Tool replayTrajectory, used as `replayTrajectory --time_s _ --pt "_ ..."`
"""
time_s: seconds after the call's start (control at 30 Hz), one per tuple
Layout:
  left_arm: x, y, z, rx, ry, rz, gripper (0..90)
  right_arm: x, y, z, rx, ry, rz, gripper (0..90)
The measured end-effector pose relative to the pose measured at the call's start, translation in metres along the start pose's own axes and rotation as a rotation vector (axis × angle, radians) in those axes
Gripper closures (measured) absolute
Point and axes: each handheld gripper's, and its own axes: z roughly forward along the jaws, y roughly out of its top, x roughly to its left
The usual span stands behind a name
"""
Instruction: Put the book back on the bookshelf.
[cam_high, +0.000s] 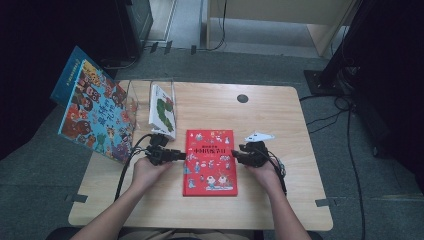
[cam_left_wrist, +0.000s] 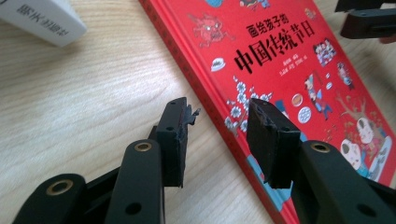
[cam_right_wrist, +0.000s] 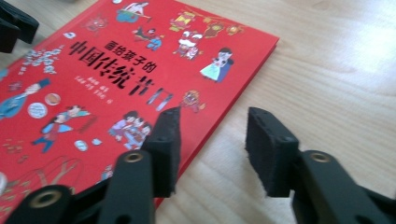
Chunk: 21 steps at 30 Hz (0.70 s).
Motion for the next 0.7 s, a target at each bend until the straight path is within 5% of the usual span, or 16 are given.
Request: replayTrajectory --time_s 0.17,0.33,0.7 --pt "-0.002 -0.004 0.001 0.002 0.007 0.019 59.6 0.001 -0.001 -0.005 0.015 0.013 0.018 44.7" --pt "-0.003 -0.013 0.001 -0.049 0.013 0.042 59.9 0.004 -0.004 -0.008 0.013 0.004 0.008 42.0" --pt "-0.004 -0.015 0.0 -0.055 0.005 0.055 56.1 0.011 -0.005 -0.008 0.015 0.014 0.015 43.2"
